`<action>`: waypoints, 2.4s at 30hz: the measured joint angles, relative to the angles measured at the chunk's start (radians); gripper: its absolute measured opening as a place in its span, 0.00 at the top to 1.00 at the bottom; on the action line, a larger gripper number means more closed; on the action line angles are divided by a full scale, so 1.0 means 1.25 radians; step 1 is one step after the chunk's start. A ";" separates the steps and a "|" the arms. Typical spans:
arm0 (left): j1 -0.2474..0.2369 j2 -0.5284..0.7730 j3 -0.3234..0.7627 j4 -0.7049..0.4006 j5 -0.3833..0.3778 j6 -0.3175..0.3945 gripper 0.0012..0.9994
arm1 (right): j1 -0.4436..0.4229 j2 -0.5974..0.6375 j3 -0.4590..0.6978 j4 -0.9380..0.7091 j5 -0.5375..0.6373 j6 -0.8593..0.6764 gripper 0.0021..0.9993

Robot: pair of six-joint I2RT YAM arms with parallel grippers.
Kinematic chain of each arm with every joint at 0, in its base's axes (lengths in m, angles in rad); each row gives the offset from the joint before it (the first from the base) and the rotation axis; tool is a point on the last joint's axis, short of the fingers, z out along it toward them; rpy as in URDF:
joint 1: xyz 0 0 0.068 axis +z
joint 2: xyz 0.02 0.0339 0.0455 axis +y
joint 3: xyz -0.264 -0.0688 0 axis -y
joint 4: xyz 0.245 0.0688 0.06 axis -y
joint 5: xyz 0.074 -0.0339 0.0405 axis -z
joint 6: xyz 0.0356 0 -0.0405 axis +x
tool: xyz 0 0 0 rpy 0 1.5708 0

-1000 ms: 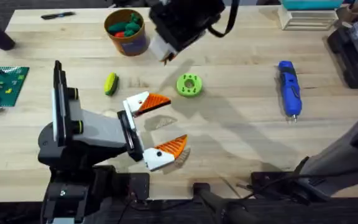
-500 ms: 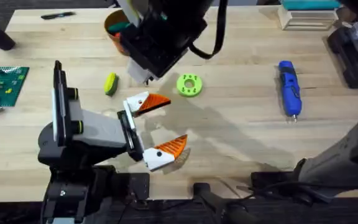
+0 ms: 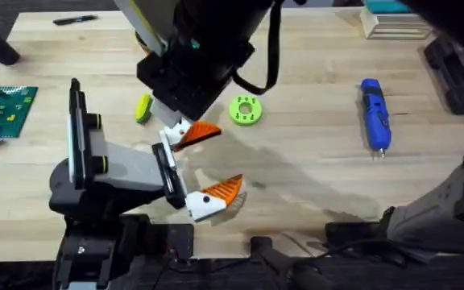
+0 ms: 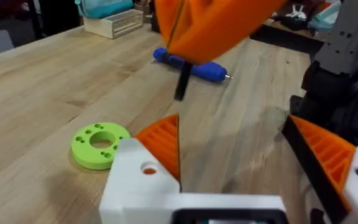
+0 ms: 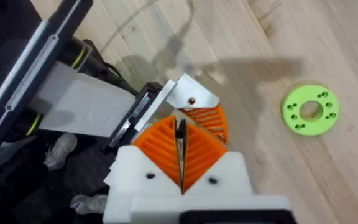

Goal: Pick up the gripper from the table and insert it into the empty holder that is missing its gripper. Then pick up a screw, insert it into the mounting hole, and use the screwdriver to tighten it. Finally, clean up the table by picking up the vegetable and placing it into the bucket.

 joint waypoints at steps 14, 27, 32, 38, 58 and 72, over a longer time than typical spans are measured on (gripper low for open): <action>0.000 0.000 0.000 0.000 0.000 0.000 0.01 | 0.000 0.060 0.001 0.003 0.000 0.000 1.00; 0.000 0.000 0.000 0.000 0.000 0.000 0.01 | 0.000 0.063 0.001 0.003 0.000 0.000 1.00; 0.000 0.000 0.000 0.000 0.000 0.000 0.01 | 0.000 0.071 0.001 0.001 0.000 0.000 1.00; 0.000 0.000 0.000 0.000 0.000 0.000 0.01 | 0.000 0.099 0.001 0.001 0.000 0.000 1.00; 0.000 0.000 0.000 0.000 0.000 0.000 0.01 | 0.000 0.107 0.001 0.001 0.000 0.000 1.00; 0.000 0.000 0.000 -0.001 0.000 -0.004 0.01 | 0.000 0.132 0.002 0.001 0.000 0.001 0.99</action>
